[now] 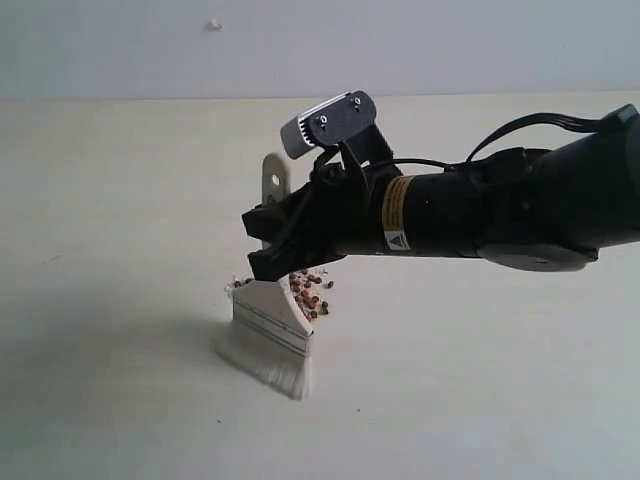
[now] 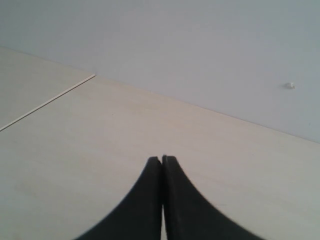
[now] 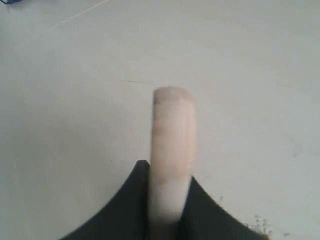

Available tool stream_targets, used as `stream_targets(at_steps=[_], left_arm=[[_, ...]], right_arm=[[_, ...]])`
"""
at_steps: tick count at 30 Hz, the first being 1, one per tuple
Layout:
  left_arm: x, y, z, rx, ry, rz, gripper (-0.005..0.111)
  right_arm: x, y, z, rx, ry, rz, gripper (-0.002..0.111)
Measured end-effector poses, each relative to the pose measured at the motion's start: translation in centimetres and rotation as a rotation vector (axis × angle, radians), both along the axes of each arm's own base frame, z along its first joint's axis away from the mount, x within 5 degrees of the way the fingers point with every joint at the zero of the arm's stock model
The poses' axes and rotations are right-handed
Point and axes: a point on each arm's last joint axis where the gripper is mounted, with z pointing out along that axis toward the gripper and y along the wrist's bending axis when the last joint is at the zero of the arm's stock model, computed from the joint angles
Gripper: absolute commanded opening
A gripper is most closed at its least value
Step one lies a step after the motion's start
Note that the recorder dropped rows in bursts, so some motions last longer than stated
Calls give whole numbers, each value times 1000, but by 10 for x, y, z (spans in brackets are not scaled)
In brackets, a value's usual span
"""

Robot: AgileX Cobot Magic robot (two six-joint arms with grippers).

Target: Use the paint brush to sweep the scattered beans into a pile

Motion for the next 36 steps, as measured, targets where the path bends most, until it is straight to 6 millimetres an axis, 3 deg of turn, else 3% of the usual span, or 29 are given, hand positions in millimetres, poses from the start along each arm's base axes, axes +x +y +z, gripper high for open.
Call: stream_targets(at_steps=[16, 23, 28, 36], left_arm=[[0, 0, 0, 0, 0, 0, 0], [0, 0, 0, 0, 0, 0, 0], [0, 0, 0, 0, 0, 0, 0], [0, 0, 0, 0, 0, 0, 0]], right_arm=[[8, -4, 3, -12, -73, -74, 0], [2, -9, 41, 68, -115, -101, 0], [1, -10, 48, 132, -62, -135, 0], [-11, 22, 33, 301, 22, -428, 0]])
